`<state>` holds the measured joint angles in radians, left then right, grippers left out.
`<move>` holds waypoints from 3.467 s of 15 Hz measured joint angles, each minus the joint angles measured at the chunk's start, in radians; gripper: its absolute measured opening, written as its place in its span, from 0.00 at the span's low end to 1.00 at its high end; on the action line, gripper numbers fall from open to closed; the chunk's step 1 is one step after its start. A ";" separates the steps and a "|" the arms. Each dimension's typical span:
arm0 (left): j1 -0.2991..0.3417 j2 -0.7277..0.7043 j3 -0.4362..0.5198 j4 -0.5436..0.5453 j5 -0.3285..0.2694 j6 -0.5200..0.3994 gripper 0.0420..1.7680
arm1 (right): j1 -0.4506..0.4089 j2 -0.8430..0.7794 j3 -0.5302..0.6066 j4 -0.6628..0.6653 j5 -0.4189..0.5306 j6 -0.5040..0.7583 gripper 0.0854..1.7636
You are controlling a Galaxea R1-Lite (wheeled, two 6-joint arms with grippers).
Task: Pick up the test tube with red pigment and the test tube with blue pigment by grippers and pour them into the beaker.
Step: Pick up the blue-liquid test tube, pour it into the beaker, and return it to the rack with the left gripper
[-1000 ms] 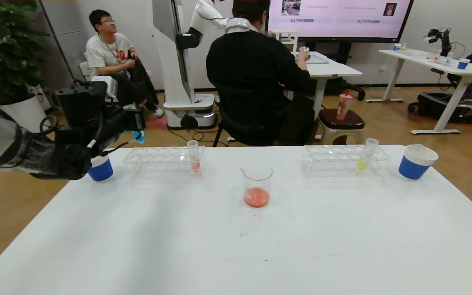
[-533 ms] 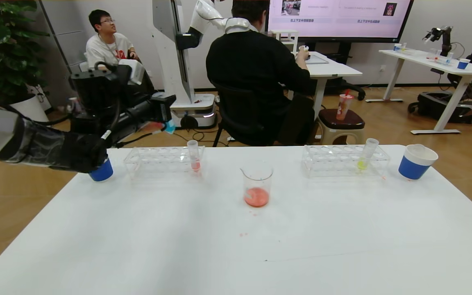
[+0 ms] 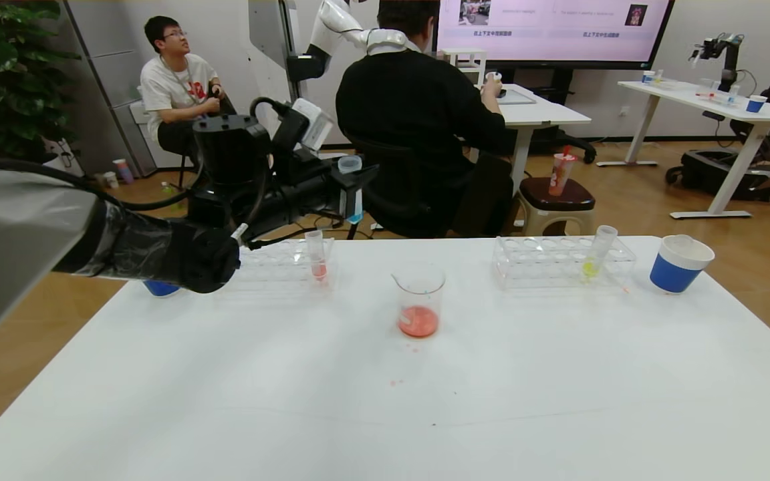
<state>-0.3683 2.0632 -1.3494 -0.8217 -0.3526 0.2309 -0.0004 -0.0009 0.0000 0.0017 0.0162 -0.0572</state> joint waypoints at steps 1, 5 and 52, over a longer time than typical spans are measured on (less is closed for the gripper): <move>-0.011 0.013 -0.006 -0.020 0.000 0.047 0.29 | 0.000 0.000 0.000 0.000 0.000 0.000 0.98; -0.045 0.069 -0.027 -0.046 -0.001 0.248 0.29 | 0.000 0.000 0.000 0.000 0.000 0.000 0.98; -0.053 0.470 -0.335 -0.306 -0.495 1.168 0.29 | 0.000 0.000 0.000 0.000 0.000 0.000 0.98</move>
<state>-0.4217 2.5330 -1.6843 -1.1277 -0.8477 1.3985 -0.0004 -0.0009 0.0000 0.0017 0.0164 -0.0572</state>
